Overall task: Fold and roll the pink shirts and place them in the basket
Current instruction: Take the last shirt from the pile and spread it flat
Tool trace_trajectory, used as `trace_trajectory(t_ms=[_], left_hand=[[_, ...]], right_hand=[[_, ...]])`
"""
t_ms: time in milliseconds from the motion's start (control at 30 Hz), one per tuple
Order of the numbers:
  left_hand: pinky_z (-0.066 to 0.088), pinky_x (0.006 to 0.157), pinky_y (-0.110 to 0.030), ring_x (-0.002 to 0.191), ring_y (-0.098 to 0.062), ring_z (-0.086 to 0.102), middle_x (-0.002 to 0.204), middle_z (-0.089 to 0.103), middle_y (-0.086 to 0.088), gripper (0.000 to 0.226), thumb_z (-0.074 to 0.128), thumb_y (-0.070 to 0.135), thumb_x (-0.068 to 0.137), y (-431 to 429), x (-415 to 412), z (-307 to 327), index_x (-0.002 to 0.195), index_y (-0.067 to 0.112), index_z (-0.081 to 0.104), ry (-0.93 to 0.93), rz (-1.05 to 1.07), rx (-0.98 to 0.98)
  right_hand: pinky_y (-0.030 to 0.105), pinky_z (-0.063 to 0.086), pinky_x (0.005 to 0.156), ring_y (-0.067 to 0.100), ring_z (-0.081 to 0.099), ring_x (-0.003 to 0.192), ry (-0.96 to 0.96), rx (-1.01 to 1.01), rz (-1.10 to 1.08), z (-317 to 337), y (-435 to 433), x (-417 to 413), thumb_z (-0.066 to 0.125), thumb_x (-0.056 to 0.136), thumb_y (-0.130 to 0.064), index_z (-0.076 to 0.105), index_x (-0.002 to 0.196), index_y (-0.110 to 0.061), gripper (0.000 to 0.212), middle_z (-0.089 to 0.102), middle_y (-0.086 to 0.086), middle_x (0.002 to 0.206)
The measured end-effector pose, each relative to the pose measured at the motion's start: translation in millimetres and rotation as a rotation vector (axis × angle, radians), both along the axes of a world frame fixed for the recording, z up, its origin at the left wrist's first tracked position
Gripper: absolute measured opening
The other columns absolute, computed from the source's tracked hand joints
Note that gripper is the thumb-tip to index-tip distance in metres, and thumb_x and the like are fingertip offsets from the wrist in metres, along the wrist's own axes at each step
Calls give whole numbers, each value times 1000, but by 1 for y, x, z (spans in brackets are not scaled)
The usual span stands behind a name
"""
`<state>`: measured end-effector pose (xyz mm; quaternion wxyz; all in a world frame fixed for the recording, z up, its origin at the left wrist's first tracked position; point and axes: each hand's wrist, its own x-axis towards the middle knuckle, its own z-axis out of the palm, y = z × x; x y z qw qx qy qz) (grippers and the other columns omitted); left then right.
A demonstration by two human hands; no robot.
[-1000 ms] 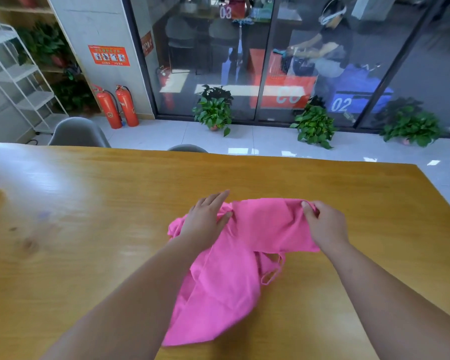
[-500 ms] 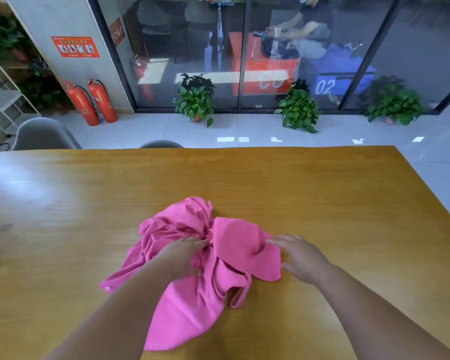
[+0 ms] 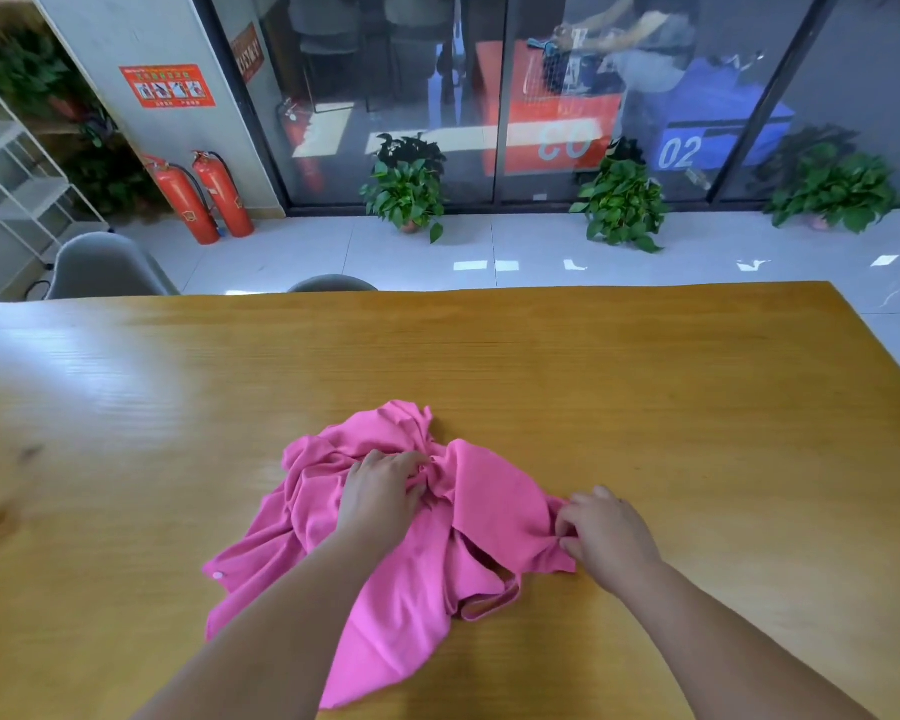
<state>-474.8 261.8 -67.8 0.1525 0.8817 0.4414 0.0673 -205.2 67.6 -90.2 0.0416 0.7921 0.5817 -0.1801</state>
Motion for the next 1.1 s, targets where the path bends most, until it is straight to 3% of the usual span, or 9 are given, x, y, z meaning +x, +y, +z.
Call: trace_trajectory(t_ms=[100,167,233,433,567,667,767,867,1100], left_hand=[[58,73,-40,84,-20,71,90,78,10,26,59,30,86,16,5,7,104,37,78,-23,20,3],[58,74,-40,88,-23,72,95,79,8,26,64,28,87,29,10,15,109,36,76,-25,43,6],[57,74,-38,92,-24,73,101,79,8,29,66,23,88,43,17,25,113,35,74,-55,80,-24],[57,81,-38,108,-26,70,107,78,8,38,62,17,93,102,32,48,127,34,67,-52,218,-91],[52,85,-38,109,-27,66,113,75,4,40,54,12,96,145,48,70,130,30,65,-174,334,-3],[44,99,-42,119,-27,55,131,62,2,47,52,12,97,165,64,81,141,29,58,-198,440,97],[41,106,-47,129,-32,45,145,50,-5,55,59,18,95,157,76,70,149,27,51,-33,343,182],[43,109,-48,132,-30,47,147,49,-5,52,58,30,96,123,82,39,148,30,51,47,109,187],[30,124,-47,146,-25,43,158,48,0,59,23,55,103,55,73,-32,154,34,45,296,-31,-57]], right_hand=[[32,50,91,7,63,92,255,60,-194,5,14,20,74,91,-36,68,86,-40,9,71,-20,85],[31,54,81,8,70,84,398,133,-364,15,31,43,77,90,-31,68,83,-38,14,74,-16,82],[30,50,71,13,72,83,431,212,-479,31,50,70,79,91,-28,68,82,-36,16,74,-11,83],[48,64,76,27,76,78,637,361,-781,78,97,136,81,91,-20,79,87,-19,5,79,3,81],[31,59,59,19,72,77,873,520,-963,101,134,158,76,97,-16,75,103,-14,6,78,14,103],[37,60,77,21,78,91,1152,726,-1009,109,159,157,67,105,-23,66,126,-22,21,77,6,112],[42,56,94,24,71,112,821,637,-828,82,173,139,61,104,-42,55,146,-32,43,68,0,136],[41,51,103,27,62,125,476,440,-624,41,163,94,61,104,-42,55,148,-34,46,58,4,142],[34,39,116,20,46,140,409,90,-239,-10,136,-9,54,104,-55,49,153,-43,51,47,-5,149]])
